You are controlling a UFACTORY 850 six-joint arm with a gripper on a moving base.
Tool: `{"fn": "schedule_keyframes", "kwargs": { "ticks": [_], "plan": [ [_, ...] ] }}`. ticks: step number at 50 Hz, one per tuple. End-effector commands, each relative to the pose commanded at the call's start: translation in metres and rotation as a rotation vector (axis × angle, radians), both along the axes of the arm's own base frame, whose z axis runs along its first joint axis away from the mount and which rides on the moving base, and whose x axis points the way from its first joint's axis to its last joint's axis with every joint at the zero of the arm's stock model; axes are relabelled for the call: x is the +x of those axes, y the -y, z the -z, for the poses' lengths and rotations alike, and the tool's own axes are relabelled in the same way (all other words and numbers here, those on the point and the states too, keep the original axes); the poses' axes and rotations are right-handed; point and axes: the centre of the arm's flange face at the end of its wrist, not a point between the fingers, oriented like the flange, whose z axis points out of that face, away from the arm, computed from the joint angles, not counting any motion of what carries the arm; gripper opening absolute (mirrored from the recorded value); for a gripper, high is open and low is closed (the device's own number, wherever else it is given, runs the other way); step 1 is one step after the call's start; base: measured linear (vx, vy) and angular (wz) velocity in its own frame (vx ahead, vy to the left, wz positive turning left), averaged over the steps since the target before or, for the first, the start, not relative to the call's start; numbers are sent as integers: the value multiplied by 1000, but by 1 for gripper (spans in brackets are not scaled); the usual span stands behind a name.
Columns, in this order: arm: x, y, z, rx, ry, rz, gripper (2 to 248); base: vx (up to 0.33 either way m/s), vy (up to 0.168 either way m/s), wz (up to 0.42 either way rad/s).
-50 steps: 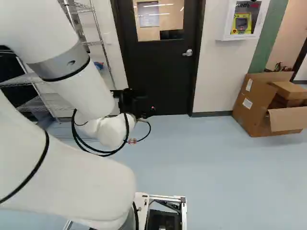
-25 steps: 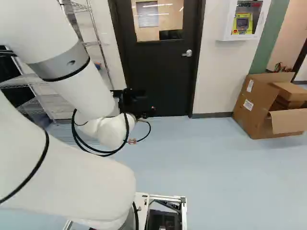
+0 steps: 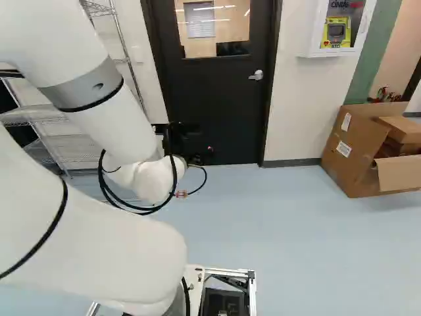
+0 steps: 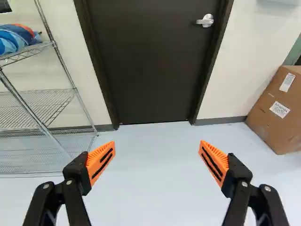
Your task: Open the door and move inside
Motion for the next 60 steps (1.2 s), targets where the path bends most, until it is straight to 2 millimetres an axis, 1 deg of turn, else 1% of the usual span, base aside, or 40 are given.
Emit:
{"fn": "schedule_keyframes", "kwargs": {
  "ticks": [60],
  "plan": [
    [0,0,0,0,0,0,247,159,1,-10]
  ]
}}
